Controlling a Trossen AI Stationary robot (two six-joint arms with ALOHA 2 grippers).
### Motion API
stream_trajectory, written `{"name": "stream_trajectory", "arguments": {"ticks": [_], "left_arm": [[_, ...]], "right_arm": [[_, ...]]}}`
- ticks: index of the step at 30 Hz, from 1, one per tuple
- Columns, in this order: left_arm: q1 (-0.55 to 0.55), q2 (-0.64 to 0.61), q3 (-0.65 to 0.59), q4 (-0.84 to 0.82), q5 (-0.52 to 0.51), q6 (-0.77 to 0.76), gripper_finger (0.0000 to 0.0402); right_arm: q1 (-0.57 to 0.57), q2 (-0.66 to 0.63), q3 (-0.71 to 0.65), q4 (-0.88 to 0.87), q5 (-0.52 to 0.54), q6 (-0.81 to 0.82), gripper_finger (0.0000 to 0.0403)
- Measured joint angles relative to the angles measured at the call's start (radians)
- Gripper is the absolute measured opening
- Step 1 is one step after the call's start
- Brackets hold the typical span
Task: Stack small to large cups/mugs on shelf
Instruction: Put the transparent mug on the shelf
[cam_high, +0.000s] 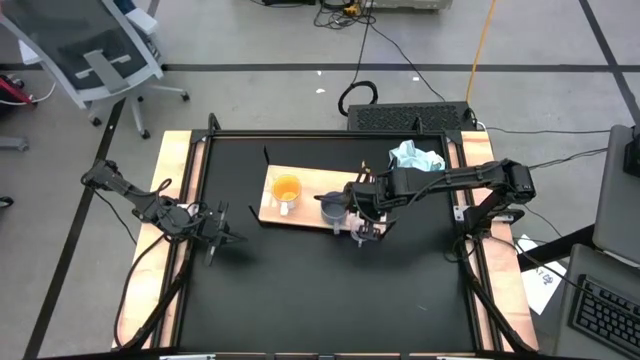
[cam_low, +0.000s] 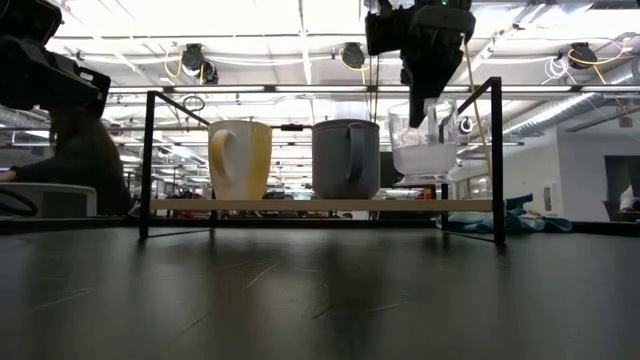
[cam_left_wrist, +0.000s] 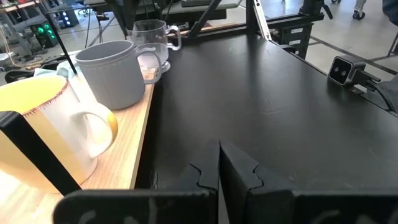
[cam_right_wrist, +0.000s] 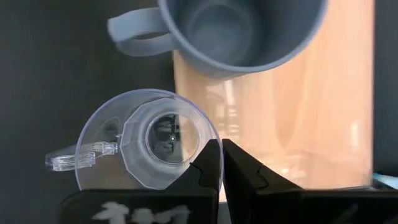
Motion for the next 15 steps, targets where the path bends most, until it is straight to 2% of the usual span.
{"name": "stream_trajectory", "arguments": {"ticks": [3, 15], "left_arm": [[0.0, 0.0, 0.0, 0.0, 0.0, 0.0, 0.001], [0.0, 0.0, 0.0, -0.001, 0.0, -0.005, 0.001]], "right_arm": [[-0.001, 0.0, 0.0, 0.0, 0.042, -0.008, 0.0], [-0.034, 0.0, 0.0, 0.0, 0.045, -0.026, 0.0]]}}
